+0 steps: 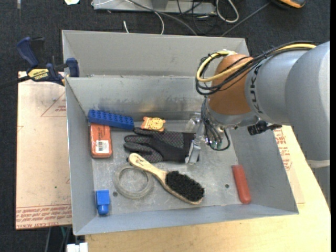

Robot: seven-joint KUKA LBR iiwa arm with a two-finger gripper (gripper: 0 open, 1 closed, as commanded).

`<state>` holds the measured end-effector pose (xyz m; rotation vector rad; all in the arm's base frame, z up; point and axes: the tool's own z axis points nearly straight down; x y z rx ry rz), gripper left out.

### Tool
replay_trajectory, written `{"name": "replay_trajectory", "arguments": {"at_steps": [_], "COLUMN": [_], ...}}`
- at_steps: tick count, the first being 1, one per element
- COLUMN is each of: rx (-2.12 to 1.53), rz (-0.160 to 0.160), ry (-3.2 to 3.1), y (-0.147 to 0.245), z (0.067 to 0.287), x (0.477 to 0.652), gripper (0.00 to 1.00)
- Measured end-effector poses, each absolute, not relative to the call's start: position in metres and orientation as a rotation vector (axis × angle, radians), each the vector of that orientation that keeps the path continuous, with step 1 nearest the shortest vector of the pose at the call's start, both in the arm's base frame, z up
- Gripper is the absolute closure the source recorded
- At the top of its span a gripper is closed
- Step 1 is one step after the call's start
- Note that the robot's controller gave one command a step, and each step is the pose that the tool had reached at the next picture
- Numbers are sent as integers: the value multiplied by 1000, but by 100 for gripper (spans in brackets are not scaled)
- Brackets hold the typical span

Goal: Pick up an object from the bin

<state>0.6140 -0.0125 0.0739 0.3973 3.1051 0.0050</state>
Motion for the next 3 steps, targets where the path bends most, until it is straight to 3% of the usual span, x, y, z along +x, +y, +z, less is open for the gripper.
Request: {"name": "replay_trajectory", "arguments": {"at_steps": [1,2,3], "rx": [398,433,559], "rz": [3,4,5], "ry": [3104,3095,3072], "y": [2,32,34], "z": [73,72,72], "x": [614,626,615], "gripper": [0,0,0]}}
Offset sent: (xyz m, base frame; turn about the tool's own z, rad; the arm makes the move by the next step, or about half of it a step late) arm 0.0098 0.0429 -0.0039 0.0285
